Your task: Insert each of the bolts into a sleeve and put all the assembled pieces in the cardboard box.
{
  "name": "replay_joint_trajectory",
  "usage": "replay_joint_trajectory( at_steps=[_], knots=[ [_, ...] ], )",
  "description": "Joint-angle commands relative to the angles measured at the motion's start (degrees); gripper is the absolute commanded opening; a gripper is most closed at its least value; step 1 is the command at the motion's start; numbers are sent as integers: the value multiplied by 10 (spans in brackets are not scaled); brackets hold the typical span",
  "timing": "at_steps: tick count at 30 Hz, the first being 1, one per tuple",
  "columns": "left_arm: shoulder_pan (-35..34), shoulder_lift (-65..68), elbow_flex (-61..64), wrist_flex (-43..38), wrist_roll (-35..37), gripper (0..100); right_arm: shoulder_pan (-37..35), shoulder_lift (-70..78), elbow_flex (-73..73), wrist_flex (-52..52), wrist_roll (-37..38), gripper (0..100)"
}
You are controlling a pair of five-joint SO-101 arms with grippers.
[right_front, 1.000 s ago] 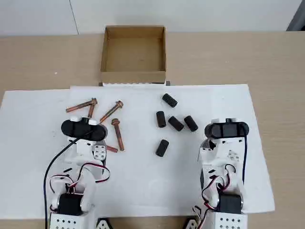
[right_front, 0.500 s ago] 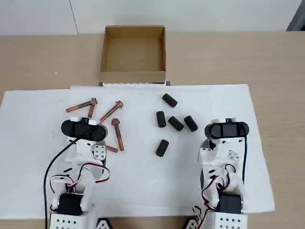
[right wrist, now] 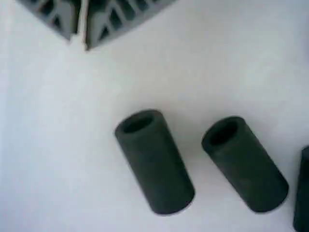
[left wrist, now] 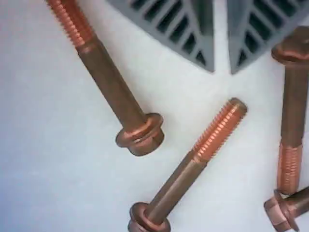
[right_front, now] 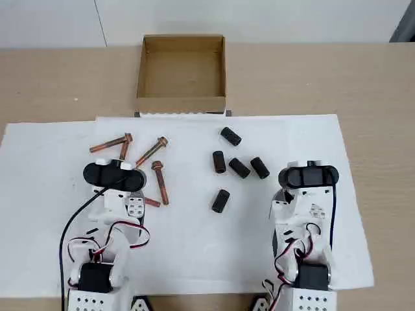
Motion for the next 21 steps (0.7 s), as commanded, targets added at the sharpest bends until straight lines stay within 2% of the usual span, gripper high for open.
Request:
replay_joint_trajectory(
  at_steps=[1,21],
  knots=[
    [0,-6,-4,2,-1,6,0,-8,8,1,-4,4],
    [13,-6,-5,-8,-2,7,0,-8,8,1,-4,4]
  ],
)
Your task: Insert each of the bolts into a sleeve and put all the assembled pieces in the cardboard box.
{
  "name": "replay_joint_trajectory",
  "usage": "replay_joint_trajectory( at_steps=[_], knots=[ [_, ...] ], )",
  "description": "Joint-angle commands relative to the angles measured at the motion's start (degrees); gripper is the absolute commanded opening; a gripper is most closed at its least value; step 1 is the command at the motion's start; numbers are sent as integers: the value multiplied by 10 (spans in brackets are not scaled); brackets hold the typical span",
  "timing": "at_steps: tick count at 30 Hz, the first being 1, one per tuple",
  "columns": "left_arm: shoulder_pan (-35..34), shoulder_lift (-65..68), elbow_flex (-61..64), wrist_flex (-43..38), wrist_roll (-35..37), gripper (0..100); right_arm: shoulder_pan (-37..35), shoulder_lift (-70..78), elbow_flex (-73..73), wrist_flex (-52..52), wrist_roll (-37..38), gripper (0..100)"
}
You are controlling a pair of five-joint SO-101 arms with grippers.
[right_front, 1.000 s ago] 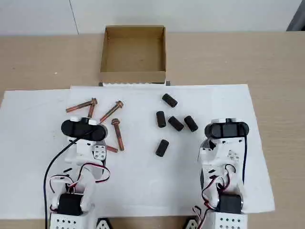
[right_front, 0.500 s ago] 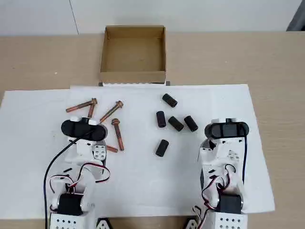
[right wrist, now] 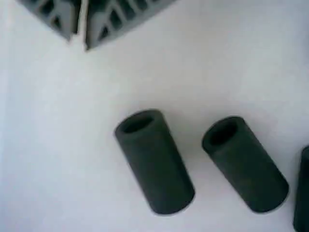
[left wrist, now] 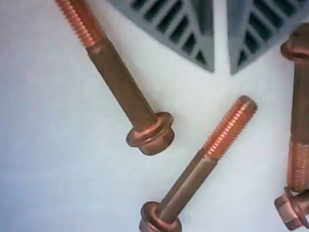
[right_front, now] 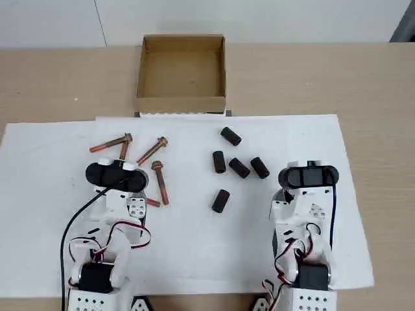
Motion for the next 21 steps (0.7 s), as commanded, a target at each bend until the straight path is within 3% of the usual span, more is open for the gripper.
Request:
replay_joint_trajectory(
  at_steps=[1,9,17,21],
  knots=[
    [1,-6,-7,-8,-2,8,0,-8,8,1,-4,4],
    [4,-2,-144,73,-2,9,0,-8,8,1,-4,4],
    [2,-1,-259,141,-55,35,0,-8,8,1,-4,4],
    [-1,64,-364,189,-62,34,0,-8,8,1,-4,4]
  ],
)
